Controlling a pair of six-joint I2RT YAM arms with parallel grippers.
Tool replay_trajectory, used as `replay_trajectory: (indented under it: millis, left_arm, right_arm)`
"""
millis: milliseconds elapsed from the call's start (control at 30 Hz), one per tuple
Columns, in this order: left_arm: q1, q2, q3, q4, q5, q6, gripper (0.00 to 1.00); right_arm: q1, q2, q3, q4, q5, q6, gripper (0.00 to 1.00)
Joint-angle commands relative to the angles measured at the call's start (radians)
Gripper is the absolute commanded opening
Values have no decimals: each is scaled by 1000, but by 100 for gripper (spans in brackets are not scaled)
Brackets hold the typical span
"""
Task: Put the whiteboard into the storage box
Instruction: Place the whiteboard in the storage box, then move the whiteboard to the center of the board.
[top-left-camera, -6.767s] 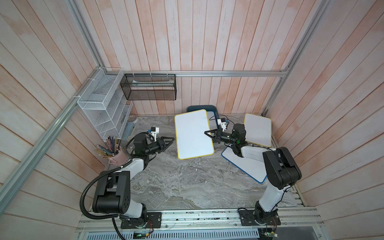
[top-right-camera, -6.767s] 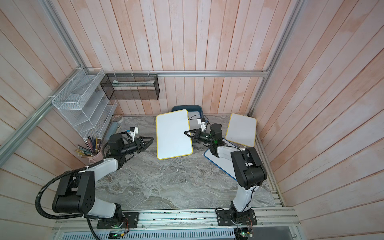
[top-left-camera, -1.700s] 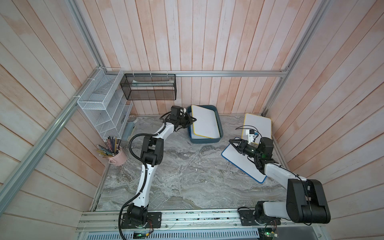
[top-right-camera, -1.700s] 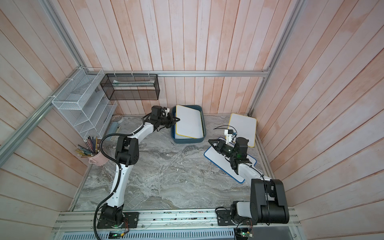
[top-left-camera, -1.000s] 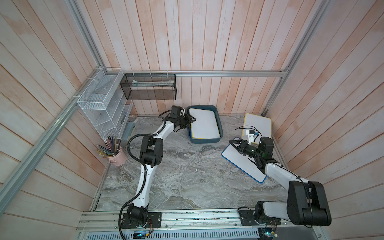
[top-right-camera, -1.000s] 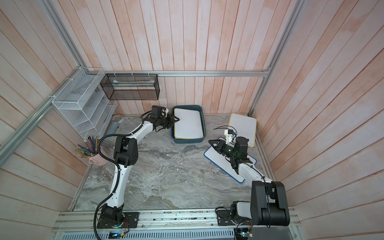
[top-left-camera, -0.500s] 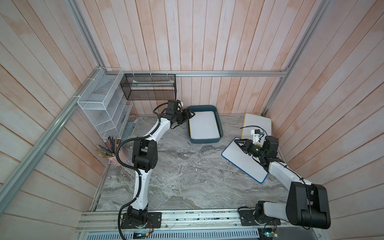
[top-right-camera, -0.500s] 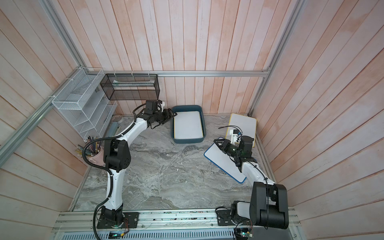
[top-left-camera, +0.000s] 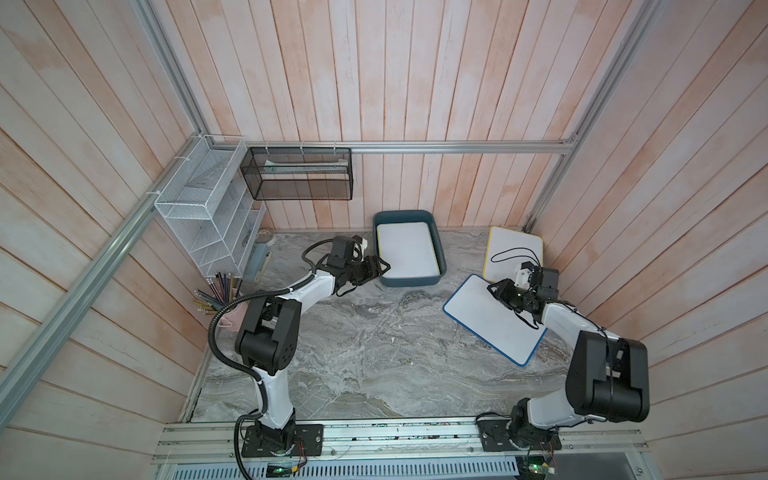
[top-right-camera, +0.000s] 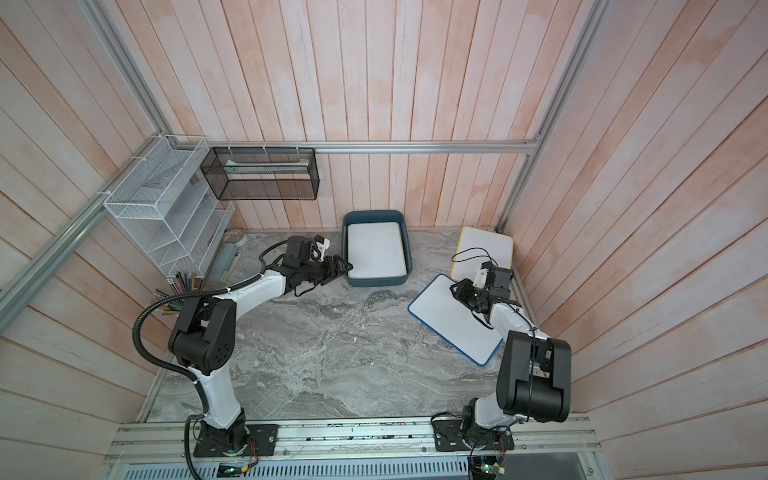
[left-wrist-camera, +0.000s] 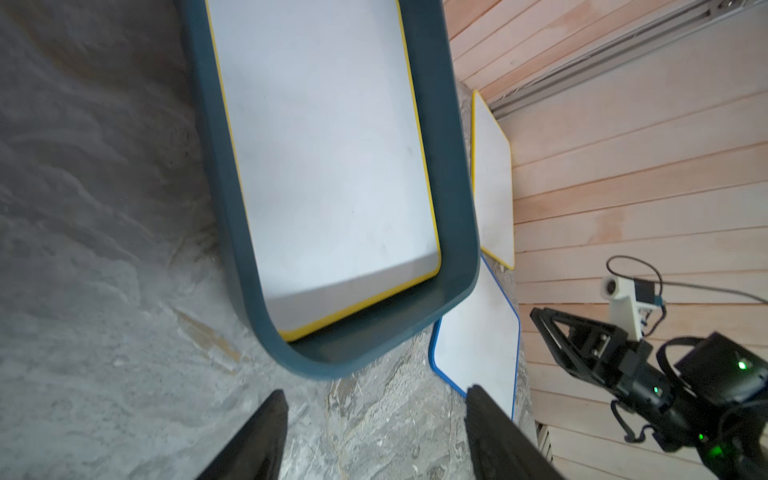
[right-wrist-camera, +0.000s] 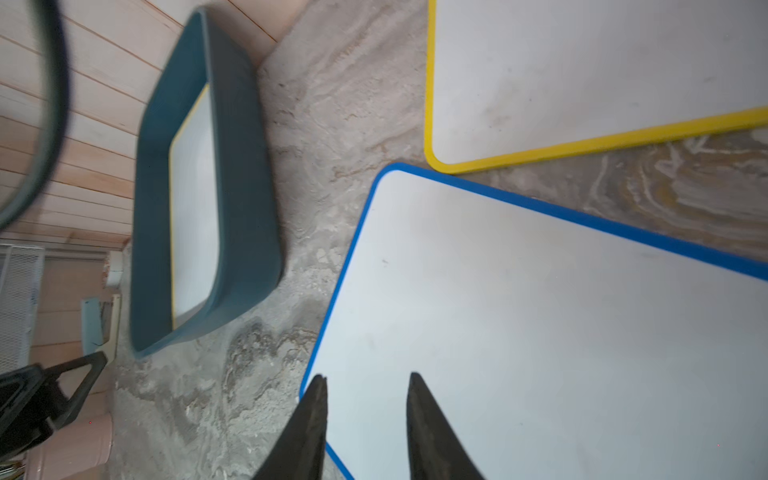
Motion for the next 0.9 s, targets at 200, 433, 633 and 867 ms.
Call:
replay_trajectory:
  millis: [200, 433, 633, 867]
  left_arm:
    - [-68, -80, -224, 256, -5, -45, 70]
    - [-122, -53, -228, 263, 28, -21, 69]
    - [-156, -88, -309, 291, 25, 1, 69]
    - [-190, -91, -336, 343, 45, -14, 69]
  right_arm:
    - [-15, 188, 197, -239, 317, -177, 35]
    - [-32, 275, 303, -297, 417, -220, 36]
    - [-98, 337, 344, -318, 352, -236, 38]
    - [-151, 354, 319, -310, 255, -222, 38]
